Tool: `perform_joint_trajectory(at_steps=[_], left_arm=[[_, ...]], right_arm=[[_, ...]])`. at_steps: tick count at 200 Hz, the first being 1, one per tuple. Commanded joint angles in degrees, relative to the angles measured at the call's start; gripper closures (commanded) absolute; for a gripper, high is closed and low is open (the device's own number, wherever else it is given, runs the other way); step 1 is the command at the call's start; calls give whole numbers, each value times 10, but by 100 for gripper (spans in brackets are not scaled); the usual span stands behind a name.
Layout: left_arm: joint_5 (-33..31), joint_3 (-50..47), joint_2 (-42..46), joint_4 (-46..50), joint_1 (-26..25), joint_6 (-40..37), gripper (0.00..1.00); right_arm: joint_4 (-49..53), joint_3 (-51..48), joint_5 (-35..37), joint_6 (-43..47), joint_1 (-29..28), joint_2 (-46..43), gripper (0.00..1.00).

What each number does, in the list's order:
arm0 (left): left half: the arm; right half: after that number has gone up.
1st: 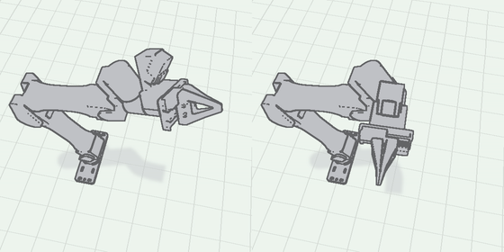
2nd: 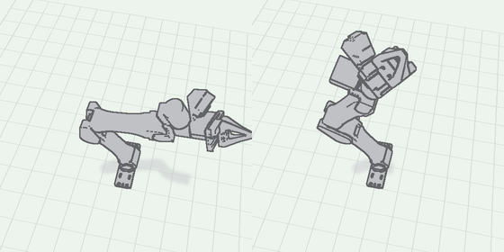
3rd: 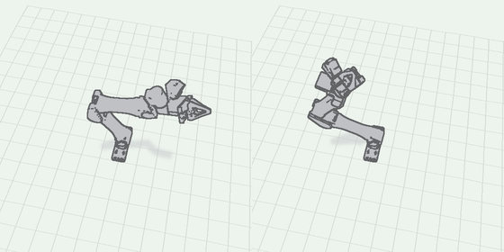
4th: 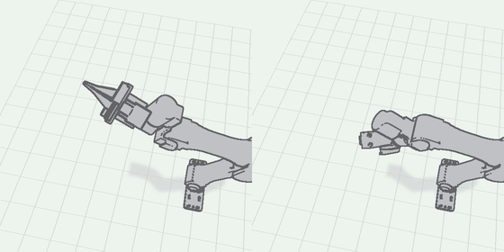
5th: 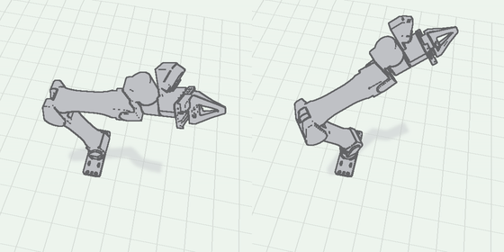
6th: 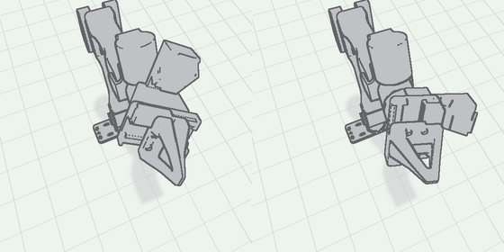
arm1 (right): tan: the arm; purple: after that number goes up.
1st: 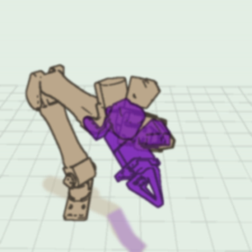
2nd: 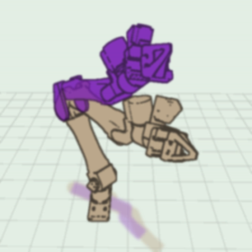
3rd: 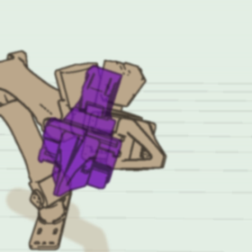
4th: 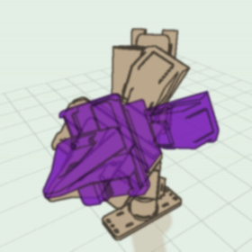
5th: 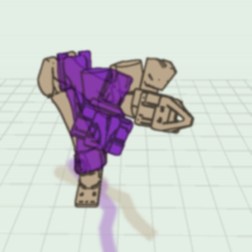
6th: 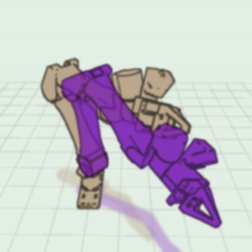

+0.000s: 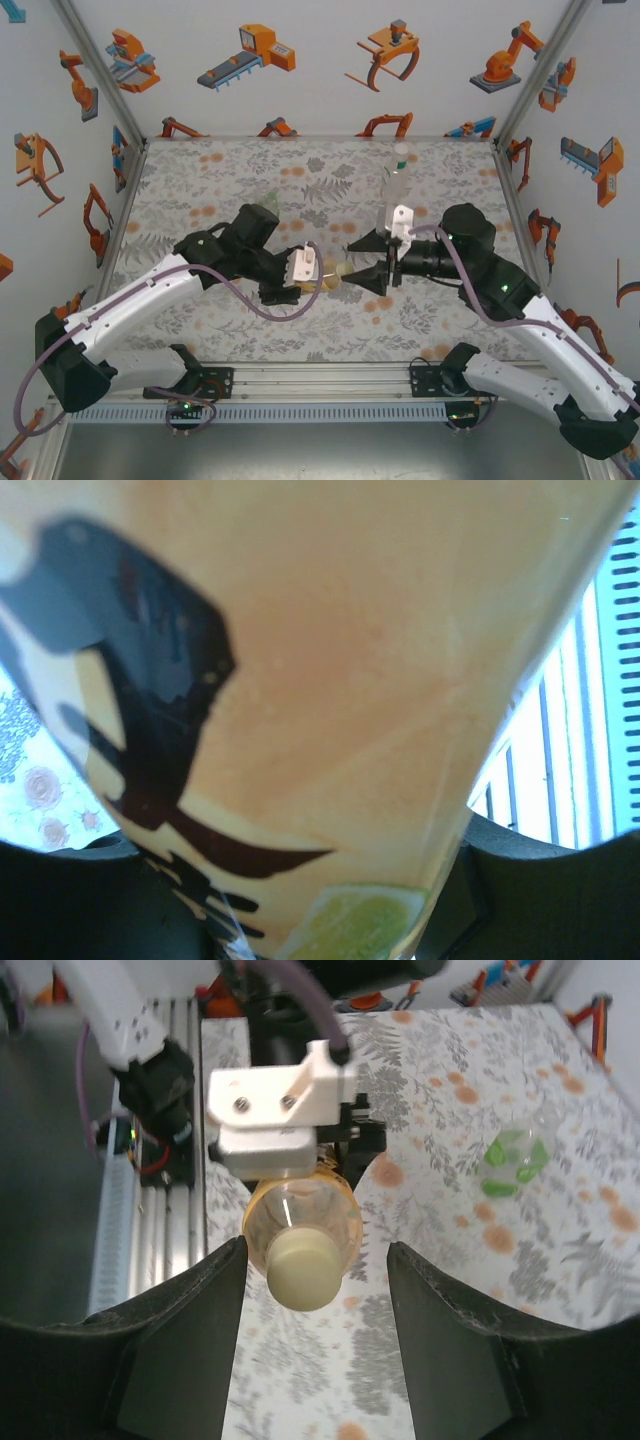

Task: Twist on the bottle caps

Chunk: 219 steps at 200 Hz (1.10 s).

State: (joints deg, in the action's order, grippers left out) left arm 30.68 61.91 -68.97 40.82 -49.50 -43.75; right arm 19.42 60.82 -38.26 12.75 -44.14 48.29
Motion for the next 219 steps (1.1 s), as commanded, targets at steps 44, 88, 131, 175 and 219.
perform_joint_trajectory(at_steps=[44,88,131,175,219], left_arm=[[36,29,-19,38,-2,-21,100],[34,29,-17,38,-2,-22,100],[35,30,-16,38,-2,-22,100],[25,29,-9,32,-2,-20,100],[-76,4,16,-28,-2,11,100]], right_arm=[[61,12,-91,185,-4,13,49],[59,9,-92,185,-4,14,57],[59,8,-86,186,-4,6,65],[38,4,-40,134,-4,11,84],[-102,-54,104,-66,-4,6,100]])
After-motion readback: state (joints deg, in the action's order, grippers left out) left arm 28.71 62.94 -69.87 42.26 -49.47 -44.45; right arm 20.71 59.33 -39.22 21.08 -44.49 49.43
